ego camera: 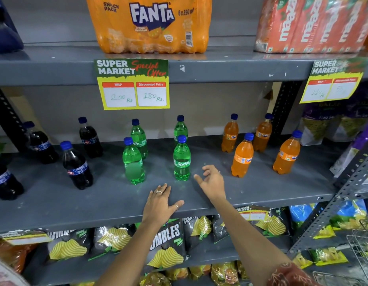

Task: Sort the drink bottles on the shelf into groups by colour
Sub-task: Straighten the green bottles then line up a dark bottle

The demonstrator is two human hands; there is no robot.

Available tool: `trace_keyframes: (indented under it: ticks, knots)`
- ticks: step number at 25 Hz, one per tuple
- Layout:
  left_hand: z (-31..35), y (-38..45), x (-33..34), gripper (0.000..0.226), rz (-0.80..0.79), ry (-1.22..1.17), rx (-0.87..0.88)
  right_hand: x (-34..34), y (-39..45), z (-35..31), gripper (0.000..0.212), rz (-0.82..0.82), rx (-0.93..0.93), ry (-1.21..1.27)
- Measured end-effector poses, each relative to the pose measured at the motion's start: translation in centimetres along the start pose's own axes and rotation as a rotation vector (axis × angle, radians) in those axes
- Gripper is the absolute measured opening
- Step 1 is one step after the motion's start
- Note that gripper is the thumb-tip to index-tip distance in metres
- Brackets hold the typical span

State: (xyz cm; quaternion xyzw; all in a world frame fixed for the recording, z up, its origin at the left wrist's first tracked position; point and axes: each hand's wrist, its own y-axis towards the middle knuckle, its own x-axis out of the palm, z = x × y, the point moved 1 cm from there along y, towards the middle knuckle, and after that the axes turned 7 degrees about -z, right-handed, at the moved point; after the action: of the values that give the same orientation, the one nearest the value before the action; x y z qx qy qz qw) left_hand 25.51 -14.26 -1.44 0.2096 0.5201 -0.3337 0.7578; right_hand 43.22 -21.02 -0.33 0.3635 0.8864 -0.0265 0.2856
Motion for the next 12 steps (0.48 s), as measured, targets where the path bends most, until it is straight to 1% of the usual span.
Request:
trace_keyframes:
  ticks: [4, 6, 9, 12]
  knots:
    - [-1.9, -0.6, -0.8, 0.087, -0.027, 0.021, -0.078, 2.4, 0.5, -1.9, 0.061, -0.122, -0.015, 0.028]
    - [-2.2, -0.8, -0.9, 0.089, -0.041, 0.011, -0.083, 3.4, 0.8, -2.7, 0.060, -0.126, -0.018, 0.057]
    - [-2.1, -0.8, -0.9, 0.089, -0.039, -0.013, -0.075, 4.0, 1.3, -3.2, 0.051, -0.109, -0.020, 0.013]
    - [-2.2, -0.8, -0.8, 0.089, -0.031, -0.023, -0.077, 3.9, 1.6, -3.1, 0.050, -0.077, -0.009, -0.003]
